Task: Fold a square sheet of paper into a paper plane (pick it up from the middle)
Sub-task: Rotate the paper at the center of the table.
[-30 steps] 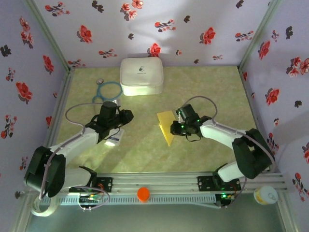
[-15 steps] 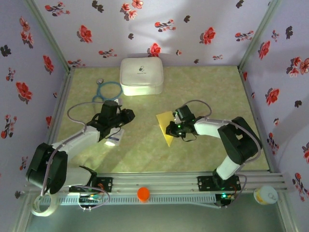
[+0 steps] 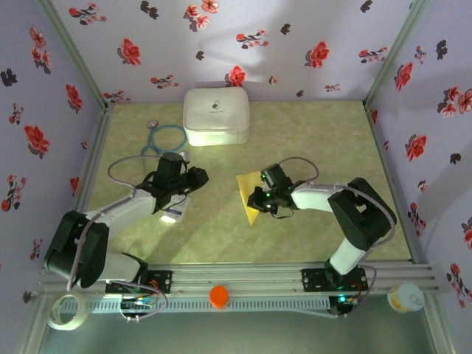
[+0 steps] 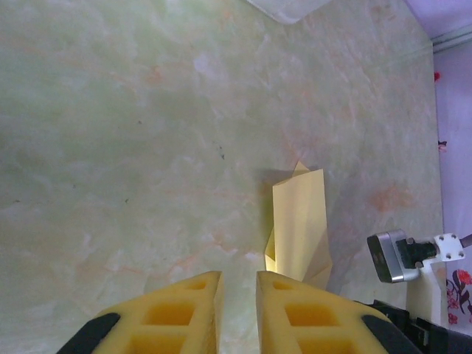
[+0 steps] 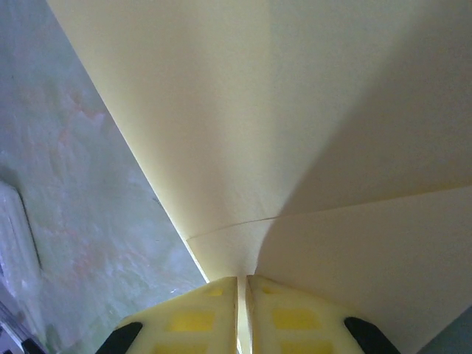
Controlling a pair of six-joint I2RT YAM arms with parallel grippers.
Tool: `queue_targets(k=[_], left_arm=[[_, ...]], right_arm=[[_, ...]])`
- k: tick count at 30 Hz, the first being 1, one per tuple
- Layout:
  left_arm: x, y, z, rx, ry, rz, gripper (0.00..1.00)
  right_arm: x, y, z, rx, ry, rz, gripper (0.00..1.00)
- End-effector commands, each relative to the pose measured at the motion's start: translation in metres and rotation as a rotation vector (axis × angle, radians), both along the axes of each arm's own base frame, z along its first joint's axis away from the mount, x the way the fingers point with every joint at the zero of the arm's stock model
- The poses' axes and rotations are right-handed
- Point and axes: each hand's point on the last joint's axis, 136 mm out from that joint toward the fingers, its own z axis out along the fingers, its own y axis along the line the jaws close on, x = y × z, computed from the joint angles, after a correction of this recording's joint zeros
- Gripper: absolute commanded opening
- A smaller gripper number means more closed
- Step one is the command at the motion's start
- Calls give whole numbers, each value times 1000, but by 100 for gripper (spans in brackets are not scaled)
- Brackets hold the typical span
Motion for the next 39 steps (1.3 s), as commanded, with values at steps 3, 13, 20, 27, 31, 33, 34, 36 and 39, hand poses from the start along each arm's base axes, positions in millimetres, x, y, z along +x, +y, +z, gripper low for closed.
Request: queue_targets(k=[3,13,20,27,31,33,34,36,39], left_arm=[[5,-22,11,-67,6,-67,14],[2,-42,-1,-97,55,-130,10],[0,-55,-2,-115,82,-179,10],[-2,-71,2,-128,86,-235,8],[-6,-93,3,-139,92,-299,5],[-8,-105,2,-139,97,-333,5],[-9,-111,1,-140,100,-349,5],[-11,-123,0,-142,109,-379,5],[-13,-139,-4,-136,131,-422,4]], right_arm=[[-7,-11,-20,-42,98,-201,13],[-3,-3,-20,98,137,-413,11],[3,5,5,140,78,-392,14],[9,-20,32,71,-37,-334,19],[9,-60,40,-60,-101,-276,20],[10,-81,47,-146,-155,-265,21],[10,-92,52,-184,-178,-266,21],[12,-105,63,-223,-227,-268,22],[14,-122,74,-251,-291,-314,21]])
